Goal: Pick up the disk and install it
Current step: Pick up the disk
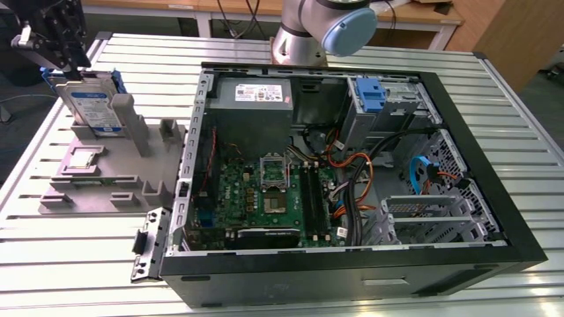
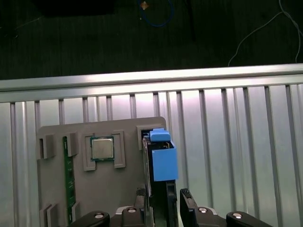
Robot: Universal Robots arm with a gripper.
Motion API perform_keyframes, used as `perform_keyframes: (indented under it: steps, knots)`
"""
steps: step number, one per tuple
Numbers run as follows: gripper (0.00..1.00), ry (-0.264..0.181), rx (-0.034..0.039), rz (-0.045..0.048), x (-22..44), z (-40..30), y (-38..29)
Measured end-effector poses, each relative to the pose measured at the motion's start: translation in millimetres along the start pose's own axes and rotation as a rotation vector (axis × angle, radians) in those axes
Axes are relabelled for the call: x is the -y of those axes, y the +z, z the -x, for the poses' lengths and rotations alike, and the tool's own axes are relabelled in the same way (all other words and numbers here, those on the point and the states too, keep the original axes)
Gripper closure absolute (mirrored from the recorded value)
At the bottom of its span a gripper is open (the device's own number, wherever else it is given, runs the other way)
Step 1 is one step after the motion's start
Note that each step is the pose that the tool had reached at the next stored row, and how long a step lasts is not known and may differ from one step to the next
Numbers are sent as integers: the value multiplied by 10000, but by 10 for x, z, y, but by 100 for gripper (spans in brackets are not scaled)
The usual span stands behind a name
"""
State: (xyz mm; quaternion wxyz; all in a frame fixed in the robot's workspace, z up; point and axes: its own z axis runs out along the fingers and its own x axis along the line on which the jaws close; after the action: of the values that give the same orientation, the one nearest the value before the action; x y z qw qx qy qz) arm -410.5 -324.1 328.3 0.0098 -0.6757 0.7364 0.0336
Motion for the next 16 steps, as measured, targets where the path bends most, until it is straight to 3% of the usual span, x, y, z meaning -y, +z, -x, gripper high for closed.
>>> perform_keyframes:
  steps: [7,12,13,16]
  knots:
    - [58,-94,-75,2,1,-2,24]
    - [58,-105,-77,3,1,-2,26]
    - [58,-107,-63,-1,1,-2,32]
    - [58,-126,67,14,1,-1,37]
